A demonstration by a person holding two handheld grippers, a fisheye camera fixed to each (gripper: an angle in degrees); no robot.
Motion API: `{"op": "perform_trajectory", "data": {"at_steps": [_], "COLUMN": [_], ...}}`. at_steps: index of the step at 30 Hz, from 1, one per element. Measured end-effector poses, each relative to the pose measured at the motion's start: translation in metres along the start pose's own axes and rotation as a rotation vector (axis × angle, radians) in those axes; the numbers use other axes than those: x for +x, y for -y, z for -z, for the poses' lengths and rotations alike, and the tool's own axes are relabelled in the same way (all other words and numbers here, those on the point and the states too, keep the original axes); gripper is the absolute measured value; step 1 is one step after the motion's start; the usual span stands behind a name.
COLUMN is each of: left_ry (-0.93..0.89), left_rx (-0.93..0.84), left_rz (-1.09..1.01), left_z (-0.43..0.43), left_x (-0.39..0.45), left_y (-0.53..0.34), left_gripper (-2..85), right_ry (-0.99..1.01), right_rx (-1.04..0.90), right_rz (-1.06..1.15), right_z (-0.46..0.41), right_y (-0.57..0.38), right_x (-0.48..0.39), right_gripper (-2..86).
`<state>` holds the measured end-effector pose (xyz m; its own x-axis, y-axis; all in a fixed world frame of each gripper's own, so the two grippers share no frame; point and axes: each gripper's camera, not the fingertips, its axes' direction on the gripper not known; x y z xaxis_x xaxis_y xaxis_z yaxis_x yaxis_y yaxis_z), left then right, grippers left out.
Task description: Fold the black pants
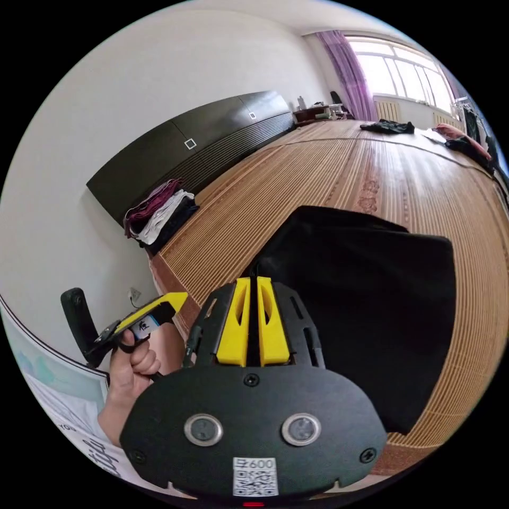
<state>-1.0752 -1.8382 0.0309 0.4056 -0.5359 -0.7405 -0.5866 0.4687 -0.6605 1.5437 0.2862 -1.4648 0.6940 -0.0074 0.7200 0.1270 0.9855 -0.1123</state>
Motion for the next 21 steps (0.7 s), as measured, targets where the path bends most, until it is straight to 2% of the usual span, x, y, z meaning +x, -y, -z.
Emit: {"op": "perform_trajectory", "data": {"at_steps": [3,8,12,15,19,21], "left_ry": [-0.04,-0.276,-0.287,-0.281,-0.116,-0.148], "left_rx": [-0.072,-0.114,-0.258,-0.448,-0.701,-0.679], "left_rz": [0.014,0.013,-0.102,-0.212,-0.372,-0.332], "left_z": [-0.018,-0.073,-0.154,-0.242,-0.359,-0.365], "left_x": [-0.019,-0.033,0.002,0.042,0.066,0.064], "left_y": [0.021,0.094,0.149,0.186,0.194,0.205], "left_gripper": [0.7,1.3,0.8,0.5,0.3,0.3], "right_ry": [-0.01,-0.058,-0.035,0.056,0.213,0.189], "right_rx": [-0.008,0.042,0.014,-0.126,-0.135,-0.051], "right_rz": [0.013,0.076,0.072,0.13,0.259,0.22], "right_z": [-0.031,-0.058,-0.088,-0.106,-0.045,-0.003], "right_y": [-0.025,-0.051,-0.057,-0.055,-0.077,-0.092], "right_x": [-0.007,-0.016,-0.013,-0.006,0.024,0.057], "right_gripper": [-0.8,-0.8,-0.4,0.6,0.5,-0.3]}}
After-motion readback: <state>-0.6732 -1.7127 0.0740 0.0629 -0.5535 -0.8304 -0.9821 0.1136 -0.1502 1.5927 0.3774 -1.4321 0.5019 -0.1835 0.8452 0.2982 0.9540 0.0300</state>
